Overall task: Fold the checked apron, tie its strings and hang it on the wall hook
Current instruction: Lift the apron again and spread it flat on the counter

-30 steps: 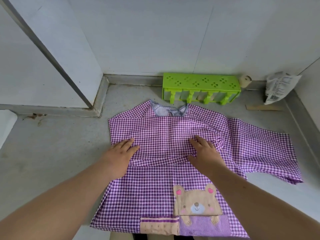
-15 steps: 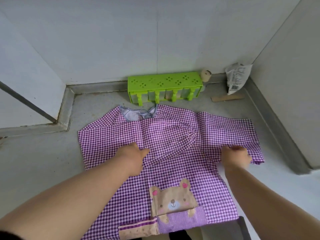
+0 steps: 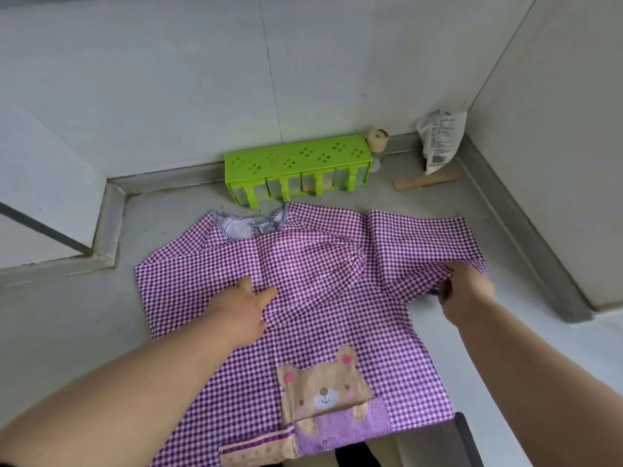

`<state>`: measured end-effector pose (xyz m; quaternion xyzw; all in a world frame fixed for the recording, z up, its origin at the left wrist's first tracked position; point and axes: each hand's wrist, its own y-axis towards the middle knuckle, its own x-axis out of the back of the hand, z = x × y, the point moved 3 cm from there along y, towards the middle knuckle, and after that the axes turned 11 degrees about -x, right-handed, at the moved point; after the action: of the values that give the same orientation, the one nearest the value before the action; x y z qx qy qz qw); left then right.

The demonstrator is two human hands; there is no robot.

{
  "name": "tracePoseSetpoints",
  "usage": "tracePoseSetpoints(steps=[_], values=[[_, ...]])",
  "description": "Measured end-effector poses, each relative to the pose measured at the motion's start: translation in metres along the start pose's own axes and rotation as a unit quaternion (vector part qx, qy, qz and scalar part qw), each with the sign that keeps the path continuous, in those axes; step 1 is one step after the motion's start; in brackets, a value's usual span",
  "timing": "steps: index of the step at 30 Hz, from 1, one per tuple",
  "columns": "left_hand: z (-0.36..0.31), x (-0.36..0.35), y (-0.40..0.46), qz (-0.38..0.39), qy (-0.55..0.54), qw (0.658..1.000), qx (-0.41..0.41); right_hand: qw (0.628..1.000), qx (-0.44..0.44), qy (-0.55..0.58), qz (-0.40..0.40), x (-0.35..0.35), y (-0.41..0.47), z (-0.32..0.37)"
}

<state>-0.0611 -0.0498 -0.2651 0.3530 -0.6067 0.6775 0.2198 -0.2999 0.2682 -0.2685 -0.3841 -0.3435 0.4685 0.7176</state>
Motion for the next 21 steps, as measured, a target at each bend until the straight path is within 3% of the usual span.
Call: tracePoseSetpoints(steps=[3,5,7,9,12,14,16,17,19,21], values=[[0.003,-0.003,-0.007,-0.006,0.011,1.000,-0.014,0.991,0.127,-0.032,-0.010,-0.019,-0.029,0.024],[0.005,-0.004,-0.011,-0.014,0.007,1.000,-0.022,0.965,0.245,-0.094,-0.009,-0.034,-0.061,0.033],[0.007,-0.005,-0.013,-0.019,-0.011,0.999,-0.024,0.915,0.362,-0.177,0.030,-0.053,-0.101,0.027],[0.007,-0.005,-0.014,-0.029,-0.022,0.999,-0.027,0.801,0.505,-0.319,0.044,-0.081,-0.130,0.009],[0.014,-0.005,-0.016,-0.048,-0.038,0.998,-0.031,0.540,0.673,-0.486,0.135,-0.121,-0.151,-0.049],[0.021,-0.007,-0.021,-0.064,-0.067,0.995,-0.037,0.377,0.652,-0.636,0.168,-0.138,-0.144,-0.092],[0.031,-0.012,-0.028,-0.087,-0.094,0.991,-0.039,0.292,0.578,-0.744,0.162,-0.141,-0.129,-0.122],[0.037,-0.015,-0.033,-0.097,-0.098,0.990,-0.037,0.284,0.542,-0.773,0.167,-0.139,-0.122,-0.130],[0.051,-0.023,-0.045,-0.112,-0.097,0.989,-0.026,0.337,0.472,-0.792,0.192,-0.137,-0.119,-0.138],[0.064,-0.032,-0.057,-0.122,-0.088,0.989,-0.009,0.347,0.467,-0.790,0.194,-0.139,-0.120,-0.141]])
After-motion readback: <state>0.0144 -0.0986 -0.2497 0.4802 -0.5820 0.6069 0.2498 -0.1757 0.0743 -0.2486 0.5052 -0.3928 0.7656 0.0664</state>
